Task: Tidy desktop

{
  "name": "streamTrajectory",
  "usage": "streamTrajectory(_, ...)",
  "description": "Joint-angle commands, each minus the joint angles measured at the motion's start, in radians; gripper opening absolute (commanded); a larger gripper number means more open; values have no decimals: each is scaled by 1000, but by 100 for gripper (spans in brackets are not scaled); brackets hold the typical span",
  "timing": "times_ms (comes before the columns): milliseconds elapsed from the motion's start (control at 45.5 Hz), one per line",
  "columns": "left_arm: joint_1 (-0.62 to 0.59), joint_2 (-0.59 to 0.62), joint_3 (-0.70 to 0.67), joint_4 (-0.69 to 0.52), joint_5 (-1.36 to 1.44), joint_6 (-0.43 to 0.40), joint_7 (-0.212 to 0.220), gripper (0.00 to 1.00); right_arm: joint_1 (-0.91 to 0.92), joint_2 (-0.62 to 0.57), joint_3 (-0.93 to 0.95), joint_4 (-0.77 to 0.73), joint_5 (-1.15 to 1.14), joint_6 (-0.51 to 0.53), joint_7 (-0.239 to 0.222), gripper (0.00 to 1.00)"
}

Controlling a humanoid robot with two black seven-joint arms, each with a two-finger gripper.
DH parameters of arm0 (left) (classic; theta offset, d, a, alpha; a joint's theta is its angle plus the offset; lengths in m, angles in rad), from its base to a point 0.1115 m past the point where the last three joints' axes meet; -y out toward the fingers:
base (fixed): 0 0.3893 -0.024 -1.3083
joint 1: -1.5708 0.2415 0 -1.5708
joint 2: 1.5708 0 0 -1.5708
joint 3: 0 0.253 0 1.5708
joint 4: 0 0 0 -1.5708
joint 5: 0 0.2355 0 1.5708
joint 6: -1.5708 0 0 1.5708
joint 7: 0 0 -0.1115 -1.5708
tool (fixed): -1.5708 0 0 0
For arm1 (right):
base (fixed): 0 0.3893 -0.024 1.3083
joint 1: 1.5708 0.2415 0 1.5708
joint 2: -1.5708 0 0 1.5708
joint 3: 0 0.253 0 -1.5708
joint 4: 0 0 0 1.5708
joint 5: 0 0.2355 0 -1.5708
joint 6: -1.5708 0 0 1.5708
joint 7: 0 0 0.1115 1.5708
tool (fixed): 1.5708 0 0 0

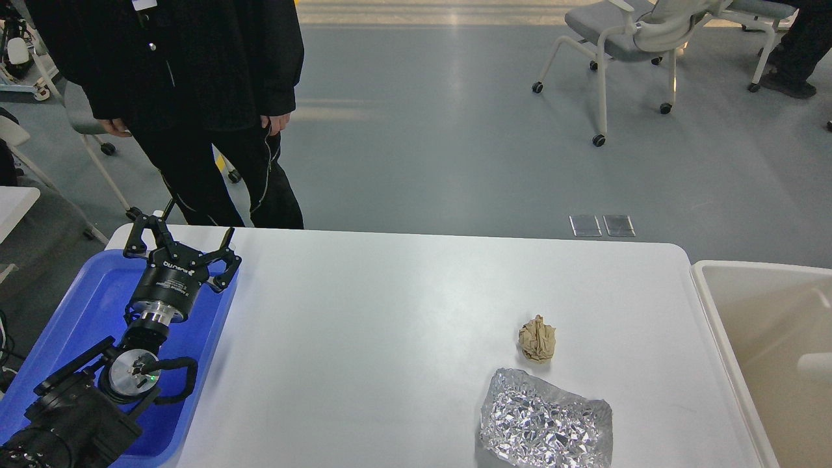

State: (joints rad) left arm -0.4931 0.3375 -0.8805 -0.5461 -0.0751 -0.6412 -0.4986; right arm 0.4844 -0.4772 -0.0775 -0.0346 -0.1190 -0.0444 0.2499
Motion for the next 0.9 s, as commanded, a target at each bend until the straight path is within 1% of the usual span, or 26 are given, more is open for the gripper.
streamTrajectory(0, 1, 0, 0, 0, 0, 0, 0, 100, -4, 11, 27, -2, 25, -8, -6, 19)
streamTrajectory(88, 1, 0, 0, 0, 0, 0, 0, 100, -3, 20, 41, -4, 25, -9, -6, 46)
streamTrajectory(176, -1, 0, 0, 0, 0, 0, 0, 100, -3, 23, 42, -2, 25, -9, -4, 64)
streamTrajectory(198, -1, 0, 0, 0, 0, 0, 0, 100, -3, 23, 42, -4, 25, -9, -4, 77)
streamTrajectory(220, -1, 0, 0, 0, 0, 0, 0, 100, -3, 23, 42, -2, 25, -8, -4, 100)
streamTrajectory(440, -1, 0, 0, 0, 0, 0, 0, 100, -3, 23, 45, -2, 25, -9, -4, 100)
streamTrajectory(747, -1, 0, 0, -2, 0, 0, -1, 100, 5, 19, 116, -2, 27, -8, -4, 100)
streamTrajectory(879, -1, 0, 0, -2, 0, 0, 0, 100, 13, 9, 202, -2, 45, 0, -4, 100)
